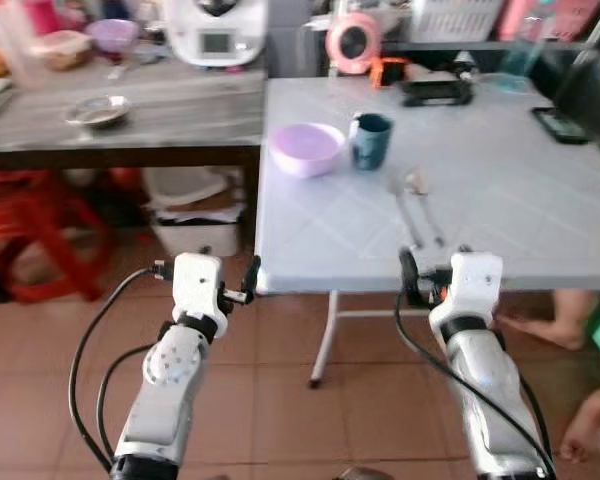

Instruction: Setting the table

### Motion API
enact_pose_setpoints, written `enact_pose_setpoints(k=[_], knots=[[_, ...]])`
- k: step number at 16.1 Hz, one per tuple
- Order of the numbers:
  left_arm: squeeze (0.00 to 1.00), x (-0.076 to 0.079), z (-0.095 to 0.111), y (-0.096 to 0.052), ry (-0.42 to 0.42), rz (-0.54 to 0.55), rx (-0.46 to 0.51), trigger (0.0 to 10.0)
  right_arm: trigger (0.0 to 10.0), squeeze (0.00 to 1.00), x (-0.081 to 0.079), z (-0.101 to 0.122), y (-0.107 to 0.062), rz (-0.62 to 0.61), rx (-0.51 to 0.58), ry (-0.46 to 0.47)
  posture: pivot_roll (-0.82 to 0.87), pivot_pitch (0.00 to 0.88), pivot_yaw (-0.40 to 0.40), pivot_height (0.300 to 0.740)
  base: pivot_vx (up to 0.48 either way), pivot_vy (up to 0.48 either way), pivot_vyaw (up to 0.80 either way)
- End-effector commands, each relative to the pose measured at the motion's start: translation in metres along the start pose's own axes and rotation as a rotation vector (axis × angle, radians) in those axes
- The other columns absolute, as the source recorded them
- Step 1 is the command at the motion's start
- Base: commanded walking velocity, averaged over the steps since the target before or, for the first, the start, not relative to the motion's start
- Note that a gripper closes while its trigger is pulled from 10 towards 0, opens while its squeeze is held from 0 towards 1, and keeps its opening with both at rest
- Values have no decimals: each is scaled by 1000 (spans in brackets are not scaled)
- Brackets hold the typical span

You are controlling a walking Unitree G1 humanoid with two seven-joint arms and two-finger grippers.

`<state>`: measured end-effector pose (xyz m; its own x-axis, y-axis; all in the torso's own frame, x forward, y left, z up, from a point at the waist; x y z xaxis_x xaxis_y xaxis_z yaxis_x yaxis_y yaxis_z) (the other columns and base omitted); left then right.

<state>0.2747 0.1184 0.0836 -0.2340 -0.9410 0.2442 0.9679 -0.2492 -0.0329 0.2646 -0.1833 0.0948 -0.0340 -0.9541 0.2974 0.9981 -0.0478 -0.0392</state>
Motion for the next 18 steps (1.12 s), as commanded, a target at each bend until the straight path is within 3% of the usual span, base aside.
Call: enact_pose_setpoints(k=[1,5,9,12,15,18], knots=[[0,-6,2,0,16,4,0,10000,10000,0,-7,9,4,14,40,12,-48,0,28,740,311,0,0],[0,-8,11,7,27,-2,27,10000,10000,0,-18,18,7,44,85,10,-50,0,33,740,329,0,172],[0,-8,11,4,26,5,32,10000,10000,0,-15,20,13,38,94,-1,-47,0,34,740,325,0,575],[0,-9,12,5,7,7,45,10000,10000,0,-22,32,18,83,157,-51,-54,0,35,740,0,0,0],[0,-6,14,9,16,1,52,10000,10000,0,-22,33,20,78,155,-42,-57,0,28,740,0,0,0],[0,-6,13,6,16,4,46,10000,10000,0,-13,34,23,-16,150,-89,-49,0,26,740,0,0,0]])
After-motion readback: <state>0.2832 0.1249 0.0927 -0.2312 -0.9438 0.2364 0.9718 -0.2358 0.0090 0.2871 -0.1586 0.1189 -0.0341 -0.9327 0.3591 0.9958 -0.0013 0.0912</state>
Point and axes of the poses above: a point about 5 cm out from each wrist's last joint towards the gripper, its own y axis pointing out of the wrist towards the gripper, its own z axis along the axis of the wrist's last joint, x = y × z, the point moved 1 cm from there along y, pointing out of the wrist towards the gripper, and after that the axes turned 13 degrees about -y, right-handed, at the moved point
